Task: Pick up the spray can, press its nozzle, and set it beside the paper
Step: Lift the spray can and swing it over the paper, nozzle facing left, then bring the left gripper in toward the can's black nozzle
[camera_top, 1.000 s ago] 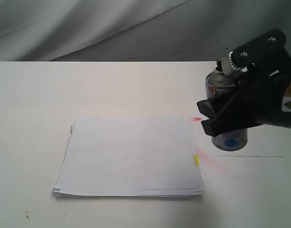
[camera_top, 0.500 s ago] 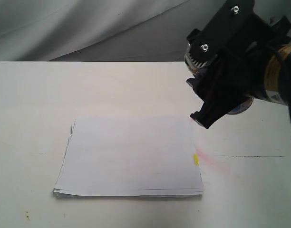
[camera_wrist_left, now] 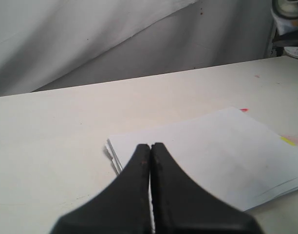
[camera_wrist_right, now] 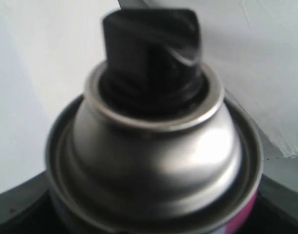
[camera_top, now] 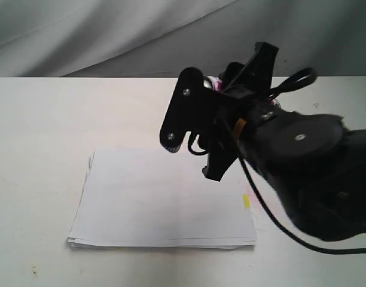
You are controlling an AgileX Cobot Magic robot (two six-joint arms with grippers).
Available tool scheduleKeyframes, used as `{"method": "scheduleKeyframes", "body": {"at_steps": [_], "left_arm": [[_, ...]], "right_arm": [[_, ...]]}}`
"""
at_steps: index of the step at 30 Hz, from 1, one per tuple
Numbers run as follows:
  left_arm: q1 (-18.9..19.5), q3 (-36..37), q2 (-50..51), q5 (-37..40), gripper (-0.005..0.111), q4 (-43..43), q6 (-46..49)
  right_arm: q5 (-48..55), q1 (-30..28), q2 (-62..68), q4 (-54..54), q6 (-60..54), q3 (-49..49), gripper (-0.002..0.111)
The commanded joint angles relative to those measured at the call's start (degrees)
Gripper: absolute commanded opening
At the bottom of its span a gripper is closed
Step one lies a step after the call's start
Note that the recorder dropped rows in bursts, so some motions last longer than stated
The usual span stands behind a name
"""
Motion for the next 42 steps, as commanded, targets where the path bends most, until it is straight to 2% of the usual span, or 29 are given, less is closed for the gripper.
{"method": "scheduleKeyframes", "body": {"at_steps": [1,13,42], "left_arm": [[-0.27,0.23,-0.28,0.11,0.000,-0.33,-0.04],[-0.27,0.23,-0.28,0.11,0.000,-0.33,-0.04],[-0.27,0.23,-0.28,0.11,0.000,-0.33,-0.04]], "right_arm": [[3.77,1.98,5.02,-7.06,1.36,-0.61,0.000],[9.17,2.61,16.95,-7.06,0.47,-0.61,0.000],[9.17,2.61,17.35,-7.06,4.05,-0.61,0.000]]}}
